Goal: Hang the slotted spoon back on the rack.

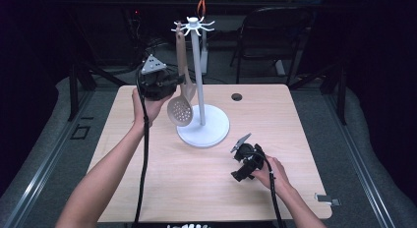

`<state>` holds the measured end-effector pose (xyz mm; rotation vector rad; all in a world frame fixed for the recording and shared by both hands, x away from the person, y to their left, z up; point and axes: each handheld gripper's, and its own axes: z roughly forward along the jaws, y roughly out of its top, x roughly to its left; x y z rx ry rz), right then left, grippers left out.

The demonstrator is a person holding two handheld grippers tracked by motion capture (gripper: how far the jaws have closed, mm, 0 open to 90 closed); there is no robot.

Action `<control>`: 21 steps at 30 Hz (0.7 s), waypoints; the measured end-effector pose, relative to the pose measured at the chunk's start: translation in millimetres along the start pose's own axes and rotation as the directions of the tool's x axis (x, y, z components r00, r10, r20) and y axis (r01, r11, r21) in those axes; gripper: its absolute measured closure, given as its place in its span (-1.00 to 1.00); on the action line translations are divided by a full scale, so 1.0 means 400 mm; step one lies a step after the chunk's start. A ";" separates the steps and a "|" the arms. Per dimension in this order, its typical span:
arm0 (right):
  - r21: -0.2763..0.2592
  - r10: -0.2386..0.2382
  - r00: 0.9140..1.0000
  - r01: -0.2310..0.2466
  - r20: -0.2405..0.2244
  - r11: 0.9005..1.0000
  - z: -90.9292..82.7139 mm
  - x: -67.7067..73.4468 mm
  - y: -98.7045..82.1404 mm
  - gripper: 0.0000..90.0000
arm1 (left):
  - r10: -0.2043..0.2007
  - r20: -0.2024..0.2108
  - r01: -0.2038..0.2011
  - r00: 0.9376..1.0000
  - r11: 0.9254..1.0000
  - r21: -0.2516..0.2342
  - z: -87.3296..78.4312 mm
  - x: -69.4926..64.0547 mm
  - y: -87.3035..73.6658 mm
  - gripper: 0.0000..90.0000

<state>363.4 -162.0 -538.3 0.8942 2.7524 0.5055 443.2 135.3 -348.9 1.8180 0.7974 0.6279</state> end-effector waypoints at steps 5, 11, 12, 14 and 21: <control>-0.001 -0.002 1.000 0.002 0.001 1.000 0.000 0.000 0.000 -0.79 | 0.002 -0.005 -0.002 1.000 1.000 0.011 0.010 -0.001 0.010 0.69; 0.000 -0.003 1.000 0.003 0.001 1.000 0.000 0.000 0.000 -0.79 | -0.003 -0.013 0.004 1.000 1.000 0.024 0.027 -0.002 0.018 0.69; -0.001 -0.002 1.000 0.002 0.001 1.000 0.000 0.000 0.000 -0.79 | -0.002 -0.014 0.002 1.000 1.000 0.028 0.031 -0.002 0.017 0.69; 0.000 -0.003 1.000 0.003 0.001 1.000 0.000 0.000 0.000 -0.79 | -0.003 -0.014 0.004 1.000 0.999 0.034 0.038 -0.003 0.015 0.69; -0.009 0.000 1.000 -0.001 -0.007 1.000 0.000 0.000 -0.001 -0.79 | -0.008 -0.017 0.009 1.000 1.000 0.025 0.043 -0.006 0.009 0.65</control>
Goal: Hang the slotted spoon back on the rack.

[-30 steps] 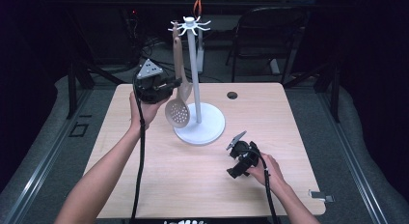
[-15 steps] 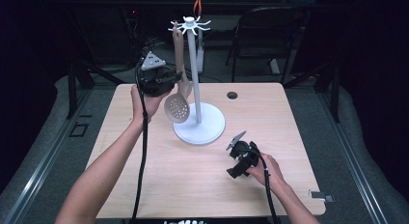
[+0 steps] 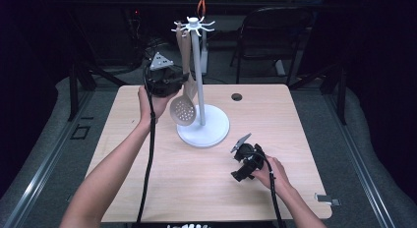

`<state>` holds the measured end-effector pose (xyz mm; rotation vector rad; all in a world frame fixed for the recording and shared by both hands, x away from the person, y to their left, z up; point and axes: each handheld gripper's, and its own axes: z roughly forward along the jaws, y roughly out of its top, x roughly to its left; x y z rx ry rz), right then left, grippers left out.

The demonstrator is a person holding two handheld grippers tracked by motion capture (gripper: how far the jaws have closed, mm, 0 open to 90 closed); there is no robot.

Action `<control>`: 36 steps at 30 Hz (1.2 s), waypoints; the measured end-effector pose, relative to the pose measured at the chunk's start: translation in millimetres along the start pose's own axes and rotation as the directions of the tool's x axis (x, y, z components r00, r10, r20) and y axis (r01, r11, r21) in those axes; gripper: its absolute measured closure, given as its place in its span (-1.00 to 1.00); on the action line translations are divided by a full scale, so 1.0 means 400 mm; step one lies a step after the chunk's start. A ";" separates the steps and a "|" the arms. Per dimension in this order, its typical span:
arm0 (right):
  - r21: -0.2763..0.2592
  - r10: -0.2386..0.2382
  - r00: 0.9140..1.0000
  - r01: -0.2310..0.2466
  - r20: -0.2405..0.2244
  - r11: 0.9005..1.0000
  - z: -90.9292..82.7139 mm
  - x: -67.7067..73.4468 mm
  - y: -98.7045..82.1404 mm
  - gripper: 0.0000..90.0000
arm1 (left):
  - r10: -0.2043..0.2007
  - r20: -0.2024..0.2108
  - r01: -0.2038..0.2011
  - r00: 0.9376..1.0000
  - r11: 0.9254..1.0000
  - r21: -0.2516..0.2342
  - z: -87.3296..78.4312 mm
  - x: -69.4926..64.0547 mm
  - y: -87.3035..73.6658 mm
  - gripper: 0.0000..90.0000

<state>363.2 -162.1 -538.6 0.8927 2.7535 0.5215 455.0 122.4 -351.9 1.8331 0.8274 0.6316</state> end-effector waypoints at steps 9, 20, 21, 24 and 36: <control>0.004 -0.007 1.000 0.007 0.010 1.000 -0.004 -0.001 0.000 -0.79 | -0.038 -0.006 0.038 0.999 0.999 0.001 -0.025 0.000 -0.015 -0.03; -0.003 -0.008 1.000 0.008 0.011 1.000 -0.006 0.001 0.001 -0.79 | -0.020 -0.046 0.023 0.999 0.998 0.063 -0.077 0.001 -0.099 -0.49; -0.001 -0.009 1.000 0.009 0.011 1.000 -0.006 0.002 0.001 -0.79 | -0.025 -0.051 0.028 0.998 0.997 0.066 -0.082 0.003 -0.105 -0.52; 0.001 -0.009 1.000 0.009 0.010 1.000 -0.005 0.003 0.002 -0.79 | -0.025 -0.062 0.030 0.998 0.996 0.079 -0.100 0.007 -0.127 -0.58; -0.011 -0.009 1.000 0.009 0.001 1.000 -0.004 0.007 0.003 -0.79 | -0.015 -0.070 0.025 0.997 0.989 0.145 -0.148 -0.011 -0.253 -0.65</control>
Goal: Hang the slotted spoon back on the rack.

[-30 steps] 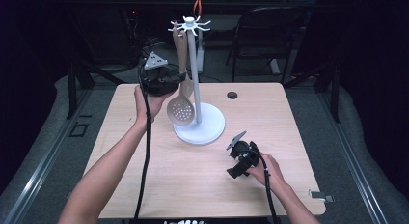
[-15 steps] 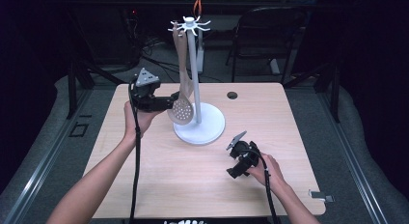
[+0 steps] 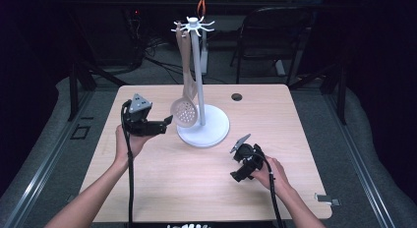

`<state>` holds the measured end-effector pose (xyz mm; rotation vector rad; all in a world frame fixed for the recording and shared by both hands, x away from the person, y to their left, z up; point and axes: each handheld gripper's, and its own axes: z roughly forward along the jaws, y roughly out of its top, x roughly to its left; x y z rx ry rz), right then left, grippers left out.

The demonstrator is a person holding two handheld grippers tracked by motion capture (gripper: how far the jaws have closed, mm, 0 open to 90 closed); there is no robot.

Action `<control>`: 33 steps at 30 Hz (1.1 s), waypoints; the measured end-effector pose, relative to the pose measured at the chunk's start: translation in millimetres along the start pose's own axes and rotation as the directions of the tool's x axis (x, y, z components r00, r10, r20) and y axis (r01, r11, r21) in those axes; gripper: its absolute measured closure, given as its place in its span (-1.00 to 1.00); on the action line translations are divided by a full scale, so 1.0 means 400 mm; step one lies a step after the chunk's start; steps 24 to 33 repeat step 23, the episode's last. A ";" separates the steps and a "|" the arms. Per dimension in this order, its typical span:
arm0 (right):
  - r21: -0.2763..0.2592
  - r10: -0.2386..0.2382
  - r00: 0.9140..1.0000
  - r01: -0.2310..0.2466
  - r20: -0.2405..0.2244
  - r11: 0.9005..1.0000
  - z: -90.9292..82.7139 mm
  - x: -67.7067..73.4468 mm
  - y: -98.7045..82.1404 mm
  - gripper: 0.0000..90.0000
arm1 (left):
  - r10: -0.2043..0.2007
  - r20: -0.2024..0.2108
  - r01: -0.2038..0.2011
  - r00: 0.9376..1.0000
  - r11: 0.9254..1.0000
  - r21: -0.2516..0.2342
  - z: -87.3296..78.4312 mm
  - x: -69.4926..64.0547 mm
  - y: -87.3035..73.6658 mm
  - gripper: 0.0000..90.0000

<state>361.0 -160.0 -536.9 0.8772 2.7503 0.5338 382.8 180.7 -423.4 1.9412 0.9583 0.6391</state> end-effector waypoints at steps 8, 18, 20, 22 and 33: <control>0.003 -0.005 1.000 0.005 0.015 1.000 -0.003 0.001 0.000 -0.79 | -0.041 -0.003 0.041 0.999 0.995 0.087 0.004 0.002 -0.114 -0.66; -0.006 0.001 1.000 0.000 0.010 1.000 0.003 0.003 -0.001 -0.79 | -0.096 -0.001 0.096 0.995 0.989 0.114 -0.004 0.013 -0.188 -0.68; 0.015 -0.013 1.000 0.012 0.019 1.000 0.000 0.002 -0.001 -0.80 | -0.099 -0.003 0.098 0.995 0.987 0.124 -0.002 0.016 -0.198 -0.70; -0.003 -0.004 1.000 0.004 0.010 1.000 0.001 0.000 -0.005 -0.80 | -0.106 -0.011 0.107 0.994 0.986 0.128 0.001 0.021 -0.206 -0.71; 0.008 -0.015 1.000 0.015 0.020 1.000 -0.002 -0.002 -0.004 -0.80 | -0.108 -0.016 0.109 0.994 0.985 0.131 0.003 0.025 -0.209 -0.71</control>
